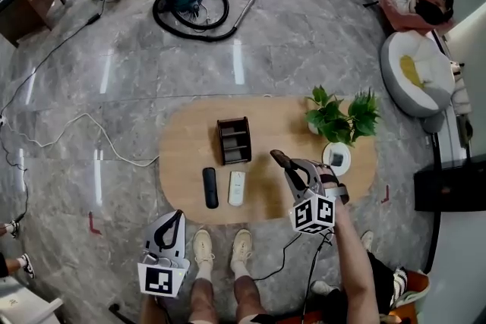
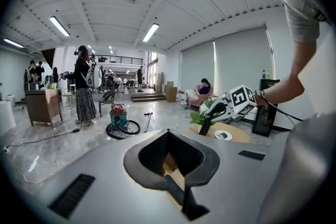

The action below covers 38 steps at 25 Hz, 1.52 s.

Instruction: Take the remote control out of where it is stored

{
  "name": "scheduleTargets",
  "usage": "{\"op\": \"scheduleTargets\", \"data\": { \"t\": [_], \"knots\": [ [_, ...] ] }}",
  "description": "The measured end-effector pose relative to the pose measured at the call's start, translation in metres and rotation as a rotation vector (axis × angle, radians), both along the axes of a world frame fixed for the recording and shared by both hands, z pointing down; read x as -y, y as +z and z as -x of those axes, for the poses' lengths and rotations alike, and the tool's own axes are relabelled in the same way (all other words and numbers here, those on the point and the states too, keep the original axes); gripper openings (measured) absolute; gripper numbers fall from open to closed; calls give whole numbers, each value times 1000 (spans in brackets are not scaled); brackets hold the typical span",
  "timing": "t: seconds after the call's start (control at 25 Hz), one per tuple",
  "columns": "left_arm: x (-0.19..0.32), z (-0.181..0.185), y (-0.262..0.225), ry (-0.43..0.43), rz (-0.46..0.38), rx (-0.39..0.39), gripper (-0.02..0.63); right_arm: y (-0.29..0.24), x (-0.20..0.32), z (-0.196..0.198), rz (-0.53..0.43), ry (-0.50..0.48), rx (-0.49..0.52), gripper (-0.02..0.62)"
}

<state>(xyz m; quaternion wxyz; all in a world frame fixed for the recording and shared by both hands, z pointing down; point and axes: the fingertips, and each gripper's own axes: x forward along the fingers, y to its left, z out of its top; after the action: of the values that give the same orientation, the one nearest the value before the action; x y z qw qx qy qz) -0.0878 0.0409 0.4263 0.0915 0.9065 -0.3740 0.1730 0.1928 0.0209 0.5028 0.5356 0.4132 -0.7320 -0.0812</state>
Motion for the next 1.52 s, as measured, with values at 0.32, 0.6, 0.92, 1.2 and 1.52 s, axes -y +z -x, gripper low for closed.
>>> {"op": "scheduleTargets", "data": {
  "t": [0.32, 0.6, 0.92, 1.2, 1.52],
  "knots": [
    [-8, -15, 20, 24, 30, 21, 5, 35, -18, -7, 30, 13, 7, 106],
    [-17, -24, 33, 45, 47, 25, 5, 56, -27, 0, 40, 14, 23, 106],
    [-21, -23, 44, 46, 66, 41, 5, 76, -39, 7, 52, 2, 11, 106],
    [-27, -28, 45, 60, 66, 42, 5, 85, -58, 13, 35, 11, -1, 106],
    [-37, -32, 49, 74, 75, 39, 5, 96, -87, 19, 51, 5, 3, 97]
  ]
}}
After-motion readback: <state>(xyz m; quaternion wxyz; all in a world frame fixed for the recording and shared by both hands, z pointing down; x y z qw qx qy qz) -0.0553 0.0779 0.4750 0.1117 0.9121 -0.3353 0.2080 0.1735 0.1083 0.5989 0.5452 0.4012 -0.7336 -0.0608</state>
